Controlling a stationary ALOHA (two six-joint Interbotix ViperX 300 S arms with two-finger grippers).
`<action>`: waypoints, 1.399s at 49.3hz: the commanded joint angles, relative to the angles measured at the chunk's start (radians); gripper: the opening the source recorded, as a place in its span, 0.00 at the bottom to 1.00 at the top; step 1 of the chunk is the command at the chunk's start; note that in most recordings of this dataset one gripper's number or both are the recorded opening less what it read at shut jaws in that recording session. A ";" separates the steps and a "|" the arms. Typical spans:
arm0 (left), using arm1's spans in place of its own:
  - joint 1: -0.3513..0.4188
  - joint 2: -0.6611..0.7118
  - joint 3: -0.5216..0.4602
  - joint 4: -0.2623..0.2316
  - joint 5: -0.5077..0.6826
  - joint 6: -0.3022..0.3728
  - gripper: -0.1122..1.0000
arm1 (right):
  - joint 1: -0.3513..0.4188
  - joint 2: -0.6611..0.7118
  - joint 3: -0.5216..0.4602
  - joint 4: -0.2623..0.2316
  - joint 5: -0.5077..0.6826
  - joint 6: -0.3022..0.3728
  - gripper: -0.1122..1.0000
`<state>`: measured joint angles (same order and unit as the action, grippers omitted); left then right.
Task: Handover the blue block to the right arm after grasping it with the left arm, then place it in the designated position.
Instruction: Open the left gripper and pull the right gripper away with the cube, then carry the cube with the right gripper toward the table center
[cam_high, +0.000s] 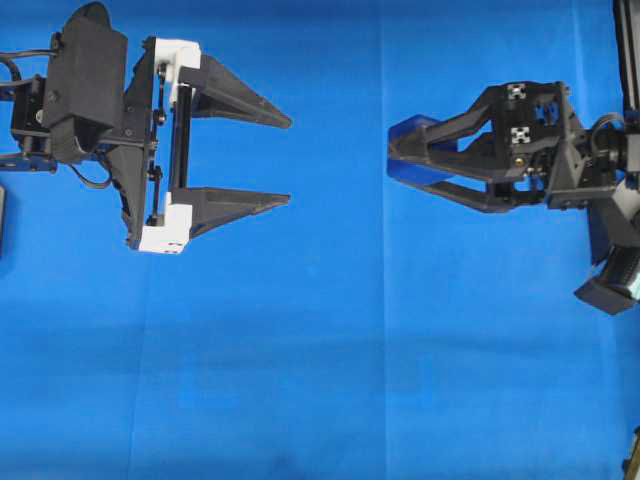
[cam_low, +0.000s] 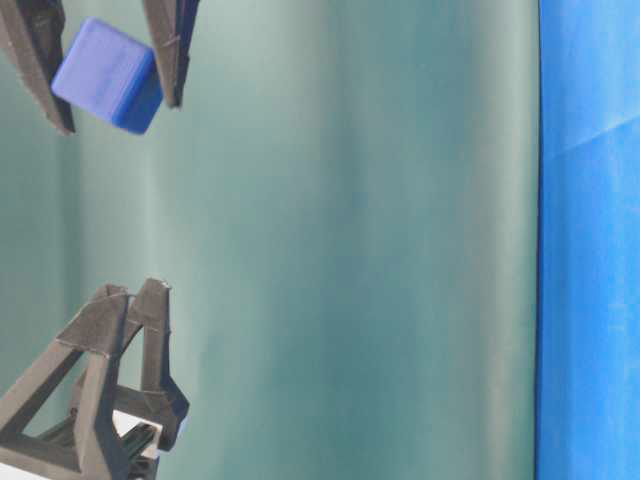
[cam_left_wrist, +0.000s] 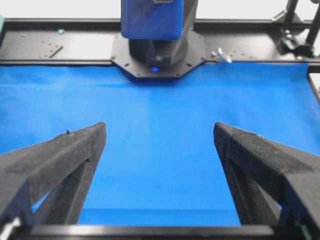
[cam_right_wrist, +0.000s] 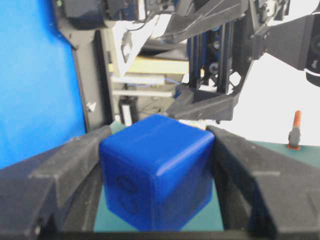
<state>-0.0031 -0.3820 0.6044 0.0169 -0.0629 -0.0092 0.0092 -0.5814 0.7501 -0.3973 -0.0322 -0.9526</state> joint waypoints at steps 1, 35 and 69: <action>-0.003 -0.018 -0.012 0.000 -0.005 0.000 0.93 | 0.005 -0.009 -0.012 0.005 0.008 0.003 0.57; -0.003 -0.017 -0.015 0.000 -0.009 0.003 0.93 | 0.005 -0.023 -0.012 0.153 0.009 0.236 0.57; -0.003 -0.018 -0.014 0.000 -0.009 0.005 0.93 | 0.005 -0.095 -0.012 0.299 0.071 1.074 0.57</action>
<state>-0.0046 -0.3820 0.6044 0.0169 -0.0629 -0.0061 0.0107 -0.6627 0.7501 -0.1012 0.0337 0.0859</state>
